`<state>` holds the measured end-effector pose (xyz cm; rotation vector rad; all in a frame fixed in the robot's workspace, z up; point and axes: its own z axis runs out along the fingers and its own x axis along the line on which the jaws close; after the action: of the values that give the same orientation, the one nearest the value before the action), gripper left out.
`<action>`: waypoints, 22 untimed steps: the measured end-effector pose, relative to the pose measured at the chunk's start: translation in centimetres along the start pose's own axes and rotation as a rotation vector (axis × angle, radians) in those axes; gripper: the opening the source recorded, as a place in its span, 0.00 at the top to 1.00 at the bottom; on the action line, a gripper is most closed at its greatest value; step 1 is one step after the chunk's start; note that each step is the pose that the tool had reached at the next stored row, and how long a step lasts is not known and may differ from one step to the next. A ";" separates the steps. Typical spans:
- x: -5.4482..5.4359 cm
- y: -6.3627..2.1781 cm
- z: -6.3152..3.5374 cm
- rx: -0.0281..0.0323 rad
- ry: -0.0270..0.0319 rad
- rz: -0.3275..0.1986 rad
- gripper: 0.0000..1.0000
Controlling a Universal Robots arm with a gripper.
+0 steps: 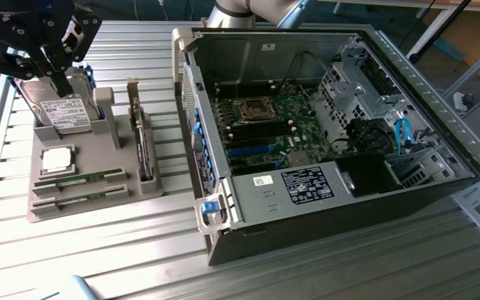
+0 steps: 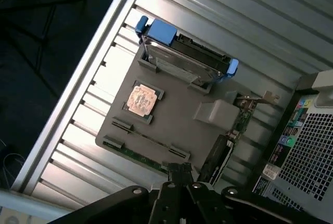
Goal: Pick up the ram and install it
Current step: 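Pick up the ram and move it above insertion slot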
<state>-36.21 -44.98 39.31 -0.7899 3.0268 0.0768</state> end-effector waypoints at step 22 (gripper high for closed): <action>0.0 0.00 0.00 -0.0103 0.0189 -0.424 0.89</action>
<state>-36.21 -44.98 39.31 -1.4142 2.8021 0.0793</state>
